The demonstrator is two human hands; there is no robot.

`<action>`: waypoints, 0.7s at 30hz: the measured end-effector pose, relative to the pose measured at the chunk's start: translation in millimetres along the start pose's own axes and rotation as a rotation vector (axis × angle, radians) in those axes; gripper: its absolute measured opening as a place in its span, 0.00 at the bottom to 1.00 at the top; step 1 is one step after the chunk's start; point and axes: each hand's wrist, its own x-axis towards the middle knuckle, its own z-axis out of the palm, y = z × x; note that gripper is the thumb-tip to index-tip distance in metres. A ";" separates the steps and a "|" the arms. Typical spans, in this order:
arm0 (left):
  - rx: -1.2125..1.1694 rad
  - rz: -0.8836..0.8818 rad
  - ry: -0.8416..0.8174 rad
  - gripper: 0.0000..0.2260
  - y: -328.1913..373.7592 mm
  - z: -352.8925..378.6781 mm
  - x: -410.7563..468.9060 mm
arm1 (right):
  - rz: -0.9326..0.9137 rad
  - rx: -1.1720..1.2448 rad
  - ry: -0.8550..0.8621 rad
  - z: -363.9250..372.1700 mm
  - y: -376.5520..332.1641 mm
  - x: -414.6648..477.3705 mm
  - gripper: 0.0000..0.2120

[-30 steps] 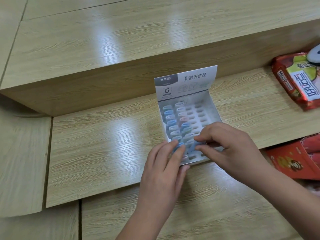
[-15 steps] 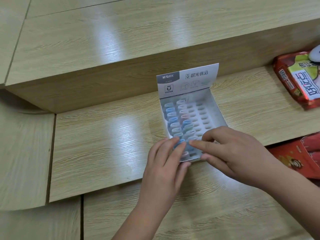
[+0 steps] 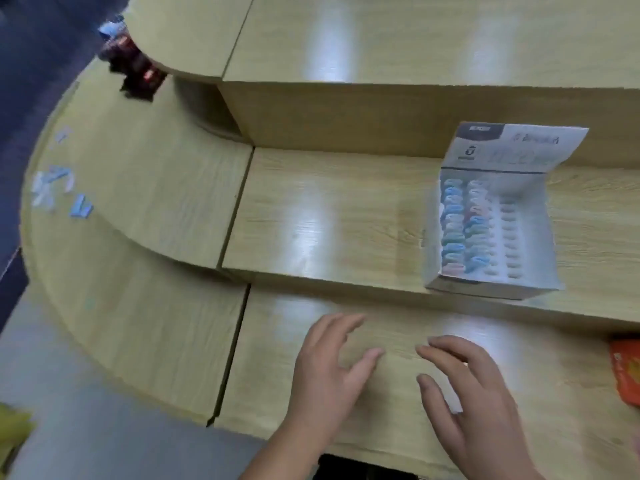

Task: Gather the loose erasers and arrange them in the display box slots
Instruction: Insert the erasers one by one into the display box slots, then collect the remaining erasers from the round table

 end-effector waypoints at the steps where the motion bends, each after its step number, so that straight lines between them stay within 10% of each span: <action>1: -0.022 -0.070 0.003 0.16 -0.5 -9.8 -17.2 | 0.043 0.060 -0.088 6.0 -9.4 -6.4 0.13; 12: -0.146 -0.677 0.397 0.14 -31.2 -144.8 -202.2 | 0.090 0.313 -0.609 83.2 -147.1 -37.9 0.13; 21: -0.105 -0.751 0.646 0.16 -112.7 -303.7 -280.6 | 0.028 0.254 -0.779 196.3 -267.3 -54.2 0.12</action>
